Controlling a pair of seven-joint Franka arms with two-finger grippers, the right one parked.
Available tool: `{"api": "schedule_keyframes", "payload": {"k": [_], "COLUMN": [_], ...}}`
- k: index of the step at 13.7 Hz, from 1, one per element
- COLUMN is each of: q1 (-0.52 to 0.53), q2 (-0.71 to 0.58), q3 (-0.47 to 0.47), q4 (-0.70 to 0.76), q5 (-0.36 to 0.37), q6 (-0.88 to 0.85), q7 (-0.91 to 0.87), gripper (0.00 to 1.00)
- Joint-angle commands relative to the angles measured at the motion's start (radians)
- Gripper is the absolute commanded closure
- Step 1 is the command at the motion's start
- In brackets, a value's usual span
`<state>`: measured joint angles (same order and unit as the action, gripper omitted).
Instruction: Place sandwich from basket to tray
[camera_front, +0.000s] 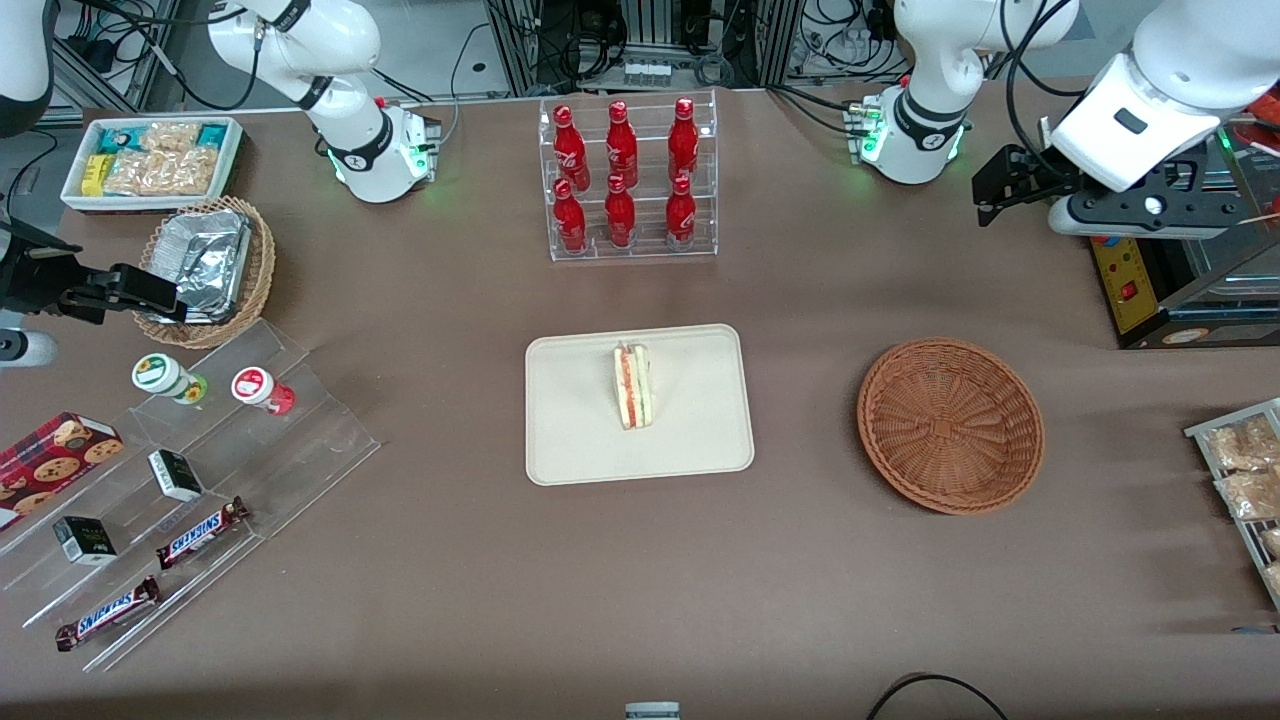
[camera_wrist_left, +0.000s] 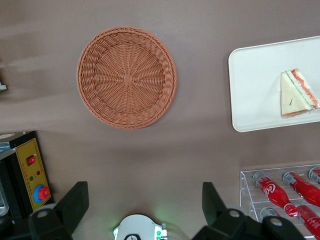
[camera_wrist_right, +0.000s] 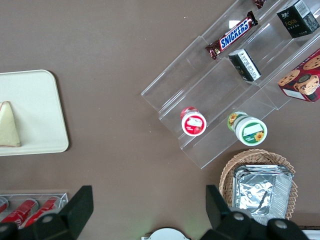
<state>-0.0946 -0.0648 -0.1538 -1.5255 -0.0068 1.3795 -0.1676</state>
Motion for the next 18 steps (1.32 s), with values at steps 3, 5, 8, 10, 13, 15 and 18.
{"api": "schedule_keyframes", "payload": {"k": [3,5,8,10,13,15,18], "q1": [0.038,0.038,0.032,0.018,0.018,0.018,0.021], "q2": [0.023,0.039,0.085,0.083,0.083,0.082,0.079], "q3": [-0.024,-0.021,0.000,0.005,0.045,0.075,0.095], "q4": [0.047,0.068,0.131,0.128,0.128,0.128,0.125], "q5": [-0.002,-0.002,0.008,0.074,0.077,0.071,0.065], "q6": [-0.004,-0.004,-0.016,-0.017,-0.017,-0.031,-0.042], "q7": [0.020,0.020,0.019,0.020,0.025,0.075,0.091], "gripper": [0.00,0.00,0.00,0.00,0.00,0.00,0.00]}}
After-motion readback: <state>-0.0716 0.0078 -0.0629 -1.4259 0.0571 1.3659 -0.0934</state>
